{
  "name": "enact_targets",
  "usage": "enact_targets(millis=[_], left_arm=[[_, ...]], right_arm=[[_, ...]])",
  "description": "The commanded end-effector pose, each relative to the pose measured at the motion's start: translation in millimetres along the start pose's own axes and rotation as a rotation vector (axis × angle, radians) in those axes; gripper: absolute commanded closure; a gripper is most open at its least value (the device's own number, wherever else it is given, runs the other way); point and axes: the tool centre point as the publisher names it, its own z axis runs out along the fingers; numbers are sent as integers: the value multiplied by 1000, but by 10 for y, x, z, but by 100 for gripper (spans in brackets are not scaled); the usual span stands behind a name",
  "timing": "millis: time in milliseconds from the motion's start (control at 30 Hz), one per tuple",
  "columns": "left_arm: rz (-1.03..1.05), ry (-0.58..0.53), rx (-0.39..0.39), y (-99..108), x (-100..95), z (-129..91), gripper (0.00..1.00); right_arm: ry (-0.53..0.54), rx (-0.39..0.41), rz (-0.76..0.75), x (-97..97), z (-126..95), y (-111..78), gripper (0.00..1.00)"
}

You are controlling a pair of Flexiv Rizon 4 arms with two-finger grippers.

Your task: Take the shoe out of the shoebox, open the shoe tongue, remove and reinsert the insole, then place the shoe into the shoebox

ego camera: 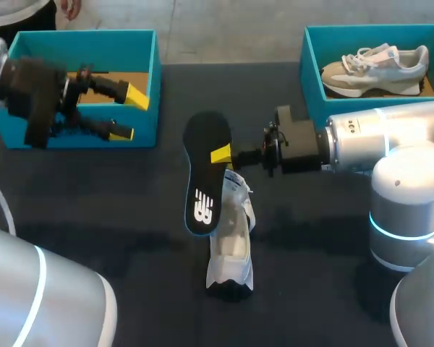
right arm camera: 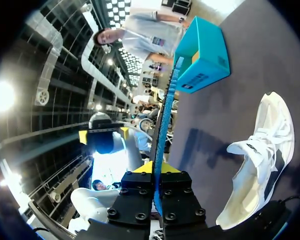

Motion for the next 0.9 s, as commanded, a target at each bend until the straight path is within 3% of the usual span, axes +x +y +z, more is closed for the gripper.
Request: enact_targets(millis=[33, 333, 700, 767, 833, 900], left_arm=[[12, -530, -89, -84, 126, 73, 0], [2, -576, -93, -58, 206, 180, 0], [-52, -535, -95, -52, 217, 237, 0], [-48, -492, -76, -57, 177, 203, 0], [-28, -350, -52, -59, 139, 151, 0], [-28, -350, -52, -59, 139, 151, 0]], right_arm=[[1, -5, 0, -5, 22, -9, 100], [1, -5, 0, -5, 22, -9, 100], [1, -5, 0, -5, 22, -9, 100], [1, -5, 0, -5, 22, -9, 100], [1, -5, 0, -5, 22, -9, 100], [1, -5, 0, -5, 22, -9, 100]])
